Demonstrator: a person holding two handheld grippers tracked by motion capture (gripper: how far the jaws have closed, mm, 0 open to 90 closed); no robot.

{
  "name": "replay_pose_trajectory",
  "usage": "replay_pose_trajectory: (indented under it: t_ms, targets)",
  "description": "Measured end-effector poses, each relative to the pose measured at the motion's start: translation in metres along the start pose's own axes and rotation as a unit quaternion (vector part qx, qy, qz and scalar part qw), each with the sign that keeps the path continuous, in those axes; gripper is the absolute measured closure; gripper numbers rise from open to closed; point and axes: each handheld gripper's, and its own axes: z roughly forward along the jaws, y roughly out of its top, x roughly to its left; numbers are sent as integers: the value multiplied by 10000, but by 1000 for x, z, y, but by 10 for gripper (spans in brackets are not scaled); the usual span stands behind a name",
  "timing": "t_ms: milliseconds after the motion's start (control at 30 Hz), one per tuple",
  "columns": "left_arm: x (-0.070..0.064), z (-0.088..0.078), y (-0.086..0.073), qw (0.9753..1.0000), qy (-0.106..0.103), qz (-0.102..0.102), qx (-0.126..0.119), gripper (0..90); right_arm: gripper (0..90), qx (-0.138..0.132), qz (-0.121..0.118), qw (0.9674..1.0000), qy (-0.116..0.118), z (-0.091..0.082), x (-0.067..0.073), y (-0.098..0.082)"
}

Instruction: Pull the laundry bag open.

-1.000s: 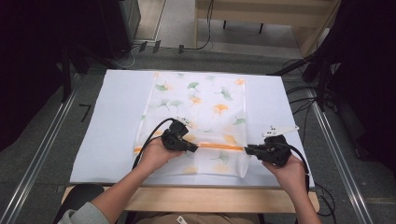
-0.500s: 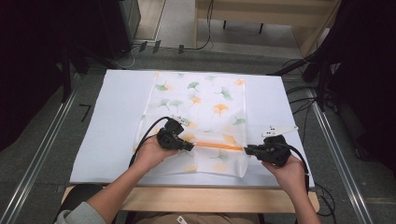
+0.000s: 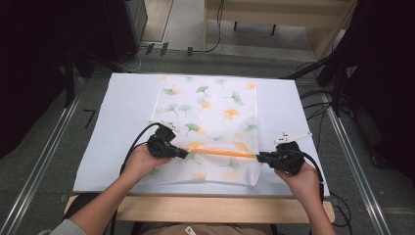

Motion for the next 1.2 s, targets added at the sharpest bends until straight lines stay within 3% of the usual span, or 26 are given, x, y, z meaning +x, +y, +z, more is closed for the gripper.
replay_pose_trajectory:
  t_ms: [1200]
  targets:
    - [-1, 2, 0, 10000, 1, 4, -8, 900, 837, 57, -19, 10000, -25, 2, 1, 0]
